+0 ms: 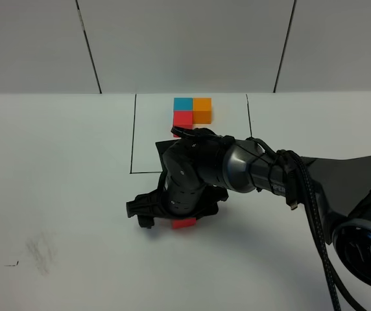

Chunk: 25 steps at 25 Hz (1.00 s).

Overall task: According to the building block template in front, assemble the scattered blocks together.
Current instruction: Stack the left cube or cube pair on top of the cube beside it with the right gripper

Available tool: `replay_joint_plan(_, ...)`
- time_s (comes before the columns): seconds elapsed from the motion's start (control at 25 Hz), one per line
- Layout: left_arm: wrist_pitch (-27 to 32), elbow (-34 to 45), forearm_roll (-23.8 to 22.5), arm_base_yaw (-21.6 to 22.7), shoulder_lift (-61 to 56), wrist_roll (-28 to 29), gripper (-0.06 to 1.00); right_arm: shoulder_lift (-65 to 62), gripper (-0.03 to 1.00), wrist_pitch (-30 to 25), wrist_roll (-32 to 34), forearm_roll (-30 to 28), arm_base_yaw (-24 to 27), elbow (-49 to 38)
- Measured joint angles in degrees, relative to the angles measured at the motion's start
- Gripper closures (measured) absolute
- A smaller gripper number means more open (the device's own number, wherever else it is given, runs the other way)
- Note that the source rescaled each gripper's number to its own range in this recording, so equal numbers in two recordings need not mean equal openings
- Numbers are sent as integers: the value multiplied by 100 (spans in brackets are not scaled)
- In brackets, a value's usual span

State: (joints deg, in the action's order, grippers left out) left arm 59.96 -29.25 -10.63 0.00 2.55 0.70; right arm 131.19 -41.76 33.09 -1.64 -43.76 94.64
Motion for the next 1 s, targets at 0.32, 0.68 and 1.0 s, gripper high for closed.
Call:
replay_joint_plan(0.32,0,0,0,0,0,0,36,-5,-2,-26,-17,-206,-11,0)
replay_joint_plan(0.68,0,0,0,0,0,0,36,-495,-2,-758,510,-1200,17,-69)
replay_joint_plan(1.0,0,0,0,0,0,0,36,-1433,0,-1024,432,-1285,17,-69)
